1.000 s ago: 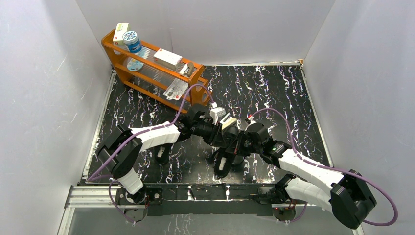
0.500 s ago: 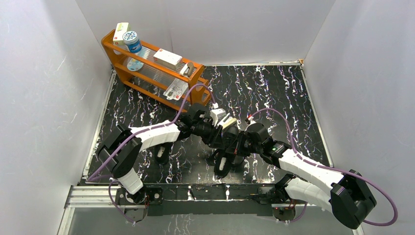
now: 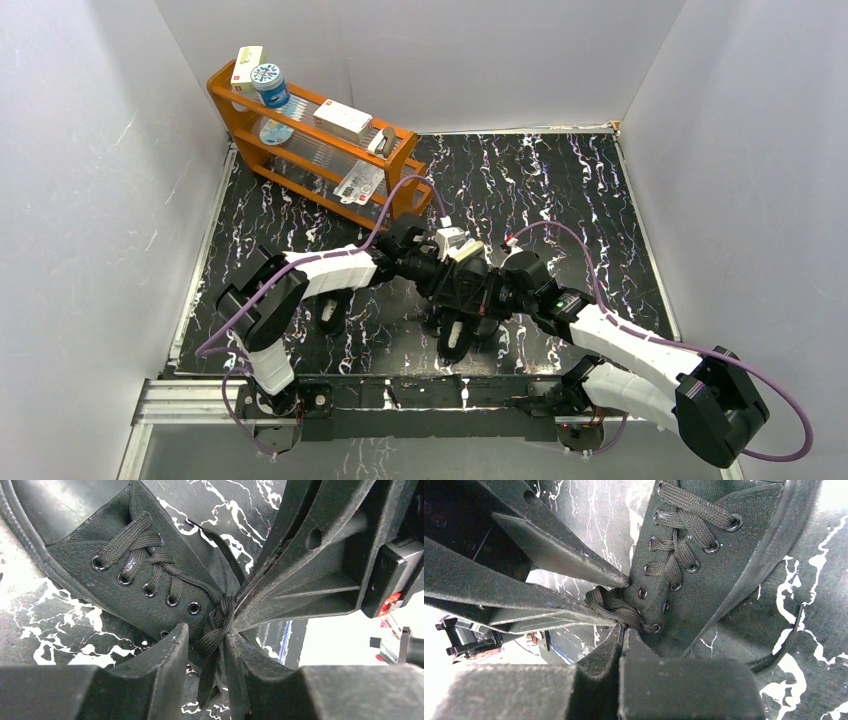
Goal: Tie the shoes
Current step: Cross the shoelace with the shoelace.
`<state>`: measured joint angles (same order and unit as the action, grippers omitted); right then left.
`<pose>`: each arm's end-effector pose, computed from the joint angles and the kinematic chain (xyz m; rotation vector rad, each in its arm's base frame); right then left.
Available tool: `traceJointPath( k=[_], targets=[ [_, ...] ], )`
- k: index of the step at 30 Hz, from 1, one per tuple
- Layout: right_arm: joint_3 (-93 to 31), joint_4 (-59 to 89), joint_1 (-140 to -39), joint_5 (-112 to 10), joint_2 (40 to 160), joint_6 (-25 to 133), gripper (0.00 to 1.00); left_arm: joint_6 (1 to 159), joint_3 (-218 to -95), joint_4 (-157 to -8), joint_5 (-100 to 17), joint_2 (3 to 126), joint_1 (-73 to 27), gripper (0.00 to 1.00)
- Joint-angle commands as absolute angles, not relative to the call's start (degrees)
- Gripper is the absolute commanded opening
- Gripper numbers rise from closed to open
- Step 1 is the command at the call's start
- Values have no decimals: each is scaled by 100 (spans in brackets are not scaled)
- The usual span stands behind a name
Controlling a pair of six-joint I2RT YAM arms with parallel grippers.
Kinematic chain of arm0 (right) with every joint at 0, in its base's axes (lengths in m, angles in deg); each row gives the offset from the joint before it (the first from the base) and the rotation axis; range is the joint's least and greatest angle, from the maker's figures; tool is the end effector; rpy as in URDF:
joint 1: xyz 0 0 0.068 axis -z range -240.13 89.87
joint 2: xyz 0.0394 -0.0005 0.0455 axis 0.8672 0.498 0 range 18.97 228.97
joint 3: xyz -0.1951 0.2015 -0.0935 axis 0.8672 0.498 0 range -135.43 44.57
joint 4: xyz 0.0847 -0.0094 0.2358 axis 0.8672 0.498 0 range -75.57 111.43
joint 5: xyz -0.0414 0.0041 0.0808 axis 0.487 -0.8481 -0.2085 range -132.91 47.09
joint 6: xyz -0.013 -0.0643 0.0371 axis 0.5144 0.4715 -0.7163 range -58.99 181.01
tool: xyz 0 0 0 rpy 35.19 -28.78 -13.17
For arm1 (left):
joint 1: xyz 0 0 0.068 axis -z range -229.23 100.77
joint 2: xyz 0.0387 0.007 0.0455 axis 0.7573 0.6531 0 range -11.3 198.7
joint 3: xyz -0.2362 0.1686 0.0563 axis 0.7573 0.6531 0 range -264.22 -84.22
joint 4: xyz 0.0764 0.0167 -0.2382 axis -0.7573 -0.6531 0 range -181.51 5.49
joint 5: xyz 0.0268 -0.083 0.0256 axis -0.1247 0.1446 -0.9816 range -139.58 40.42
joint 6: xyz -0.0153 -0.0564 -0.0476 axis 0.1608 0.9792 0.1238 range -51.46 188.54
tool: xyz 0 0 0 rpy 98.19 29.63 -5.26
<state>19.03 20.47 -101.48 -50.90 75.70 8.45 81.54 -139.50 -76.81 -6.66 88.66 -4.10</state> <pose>0.1460 0.1402 0.2014 0.1533 2.4211 0.9944 0.2333 -0.2957 0.2026 1.0804 2.1061 -1.3611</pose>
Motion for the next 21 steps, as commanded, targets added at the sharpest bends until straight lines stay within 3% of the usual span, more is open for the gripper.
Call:
traceJointPath(
  k=[1,6,9,12,17,21],
  targets=[
    [1717,1988,-10123,-5100,7569,908,3,8073,-14147,-7550,-734,8833,-368,25],
    [1694,2002,-10127,-5179,7616,932,4,8245,-14117,-7388,-1144,8782,-366,10],
    [1589,2225,-10122,-5262,7614,1014,9,8339,-14040,-7231,-1394,8686,-336,0],
    [1360,2770,-10122,-5311,7572,1248,19,8560,-13899,-6929,-1449,8622,-336,0],
    [471,4315,-9962,-5311,7561,2120,46,8850,-13792,-6684,-1492,8610,-303,0],
    [-98,4832,-9487,-6004,8060,3378,48,8962,-13745,-6631,-1539,8541,-302,0]
  ],
)
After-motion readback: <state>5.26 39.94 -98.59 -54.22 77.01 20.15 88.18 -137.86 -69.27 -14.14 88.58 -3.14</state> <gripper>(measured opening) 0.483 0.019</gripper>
